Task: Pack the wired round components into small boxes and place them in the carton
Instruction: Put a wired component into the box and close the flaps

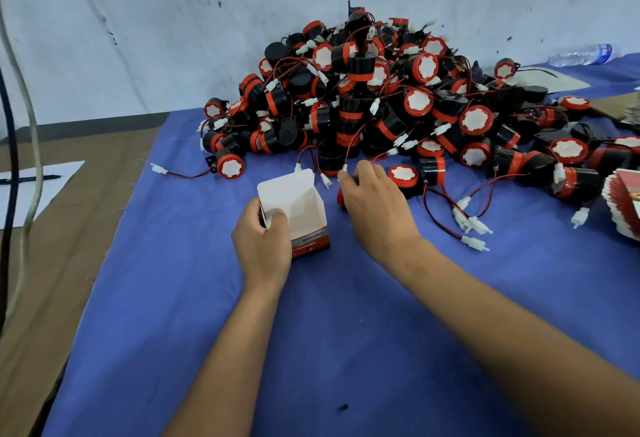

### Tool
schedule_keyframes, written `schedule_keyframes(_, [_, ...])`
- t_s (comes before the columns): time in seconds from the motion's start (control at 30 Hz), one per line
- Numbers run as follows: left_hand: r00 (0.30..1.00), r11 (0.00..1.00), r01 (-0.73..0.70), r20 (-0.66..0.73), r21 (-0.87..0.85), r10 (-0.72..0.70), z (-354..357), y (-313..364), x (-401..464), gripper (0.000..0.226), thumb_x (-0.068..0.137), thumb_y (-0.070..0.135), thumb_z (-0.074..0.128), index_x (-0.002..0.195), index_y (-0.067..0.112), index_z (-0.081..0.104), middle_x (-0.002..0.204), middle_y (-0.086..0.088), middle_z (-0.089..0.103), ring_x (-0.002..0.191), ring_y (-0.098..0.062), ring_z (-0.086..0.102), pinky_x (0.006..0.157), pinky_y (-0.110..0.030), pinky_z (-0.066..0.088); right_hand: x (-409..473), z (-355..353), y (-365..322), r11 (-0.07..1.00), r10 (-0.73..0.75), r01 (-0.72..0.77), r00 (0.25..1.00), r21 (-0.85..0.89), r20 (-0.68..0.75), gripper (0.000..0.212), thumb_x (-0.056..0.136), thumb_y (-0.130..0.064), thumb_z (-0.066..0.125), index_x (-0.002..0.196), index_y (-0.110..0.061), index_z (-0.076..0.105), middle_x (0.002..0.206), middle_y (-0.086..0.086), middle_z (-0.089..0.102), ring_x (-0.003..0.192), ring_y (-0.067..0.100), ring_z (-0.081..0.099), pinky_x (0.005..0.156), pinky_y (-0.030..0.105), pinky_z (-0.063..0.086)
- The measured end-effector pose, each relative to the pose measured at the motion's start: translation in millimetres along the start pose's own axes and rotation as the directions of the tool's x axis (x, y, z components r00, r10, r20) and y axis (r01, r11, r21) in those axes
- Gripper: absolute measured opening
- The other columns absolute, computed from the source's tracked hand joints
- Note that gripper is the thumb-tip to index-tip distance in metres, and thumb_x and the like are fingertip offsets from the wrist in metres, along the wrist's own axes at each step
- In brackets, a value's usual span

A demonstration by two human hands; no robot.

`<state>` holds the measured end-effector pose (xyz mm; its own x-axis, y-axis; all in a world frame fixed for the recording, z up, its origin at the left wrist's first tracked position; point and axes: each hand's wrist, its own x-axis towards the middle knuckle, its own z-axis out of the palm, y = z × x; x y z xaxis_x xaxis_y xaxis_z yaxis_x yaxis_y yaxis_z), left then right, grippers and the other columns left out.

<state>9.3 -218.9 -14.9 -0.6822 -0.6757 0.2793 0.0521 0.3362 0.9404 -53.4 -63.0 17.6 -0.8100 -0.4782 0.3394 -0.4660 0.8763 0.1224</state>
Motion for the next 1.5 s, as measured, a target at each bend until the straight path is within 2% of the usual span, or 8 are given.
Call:
schedule_keyframes(0.13, [1.0,1.0,-0.003,0.003,-0.002,0.003,-1.3,0.3,-0.2,0.03,0.093,0.007,0.056,0.069,0.022,0.048,0.063,0.012,0.053,0.058,0.0,0.048,0.048,-0.014,0.035,-12.2,-12.4,-4.7,0.968,0.229,-0.237,0.969,0.083,0.091,0.033,0.088,-0.003,0.064,0.118,-0.007,0.05,0.108,0.01,0.059,0.067,0.022,0.053,0.047,0.026,0.027])
schedule_keyframes(0.27, [1.0,1.0,0.023,0.017,-0.01,-0.022,-1.4,1.1,-0.5,0.024,0.092,0.009,0.055,0.071,0.019,0.05,0.064,0.015,0.057,0.062,-0.003,0.049,0.049,-0.016,0.035,-17.6,-7.3,16.1,0.93,0.315,-0.344,0.928,0.13,0.201,0.056,0.093,-0.042,0.072,0.126,-0.004,0.048,0.119,0.013,0.062,0.113,0.033,0.058,0.071,0.036,0.045])
schedule_keyframes(0.43, [0.995,0.998,0.025,0.095,-0.063,-0.019,-2.3,1.3,-1.4,0.018,0.089,0.021,0.052,0.086,0.005,0.059,0.083,-0.005,0.066,0.076,-0.016,0.056,0.059,-0.033,0.042,-21.9,-3.8,29.3,0.949,0.061,-0.094,0.991,0.302,0.117,0.053,0.085,-0.053,0.073,0.107,-0.016,0.043,0.096,-0.002,0.053,0.1,0.03,0.056,0.071,0.039,0.042])
schedule_keyframes(0.57, [0.985,0.992,0.03,0.17,-0.122,-0.009,-1.6,3.4,-1.3,0.022,0.086,0.028,0.045,0.081,0.01,0.056,0.078,0.002,0.062,0.075,-0.013,0.054,0.058,-0.032,0.041,-28.6,-12.0,20.5,0.67,0.191,-0.057,0.977,0.74,-0.097,0.05,0.088,-0.042,0.076,0.117,-0.02,0.043,0.089,-0.012,0.056,0.073,0.02,0.06,0.059,0.039,0.046])
schedule_keyframes(0.7, [0.977,0.989,0.017,0.212,-0.15,0.015,2.1,2.1,-5.3,0.019,0.097,0.02,0.051,0.083,0.013,0.063,0.08,0.006,0.067,0.076,-0.013,0.06,0.065,-0.036,0.051,-24.6,-47.0,-11.9,0.474,0.032,0.291,0.937,0.831,-0.347,0.066,0.092,-0.035,0.073,0.148,-0.023,0.042,0.136,-0.012,0.058,0.12,0.008,0.061,0.095,0.029,0.053])
schedule_keyframes(0.87, [0.938,0.893,0.266,0.31,-0.363,-0.153,2.4,7.6,-8.6,0.027,0.093,0.015,0.057,0.094,0.027,0.082,0.097,0.002,0.079,0.101,-0.02,0.074,0.085,-0.036,0.061,-16.4,-49.8,-42.8,0.707,-0.162,0.23,0.973,0.669,-0.164,0.06,0.083,-0.03,0.073,0.136,-0.03,0.044,0.124,-0.013,0.061,0.112,0.019,0.055,0.082,0.045,0.053])
schedule_keyframes(1.0, [0.95,0.941,0.204,0.285,-0.269,-0.124,-4.0,7.6,-4.0,0.033,0.103,0.006,0.046,0.091,0.017,0.075,0.093,-0.008,0.078,0.087,-0.026,0.073,0.068,-0.038,0.061,-19.2,-38.8,-28.3,0.811,-0.079,0.124,0.992,0.572,-0.103,0.054,0.079,-0.033,0.08,0.127,-0.022,0.056,0.119,-0.006,0.059,0.111,0.021,0.045,0.09,0.04,0.048])
schedule_keyframes(1.5, [0.934,0.959,0.123,0.355,-0.256,-0.025,0.5,6.4,-8.1,0.012,0.098,0.003,0.064,0.105,0.011,0.07,0.095,-0.003,0.076,0.084,-0.011,0.069,0.073,-0.031,0.059,-29.6,-41.1,-25.4,0.966,-0.119,0.117,0.993,0.231,-0.005,0.021,0.094,-0.033,0.055,0.109,-0.025,0.067,0.112,-0.005,0.065,0.112,0.022,0.046,0.096,0.033,0.041])
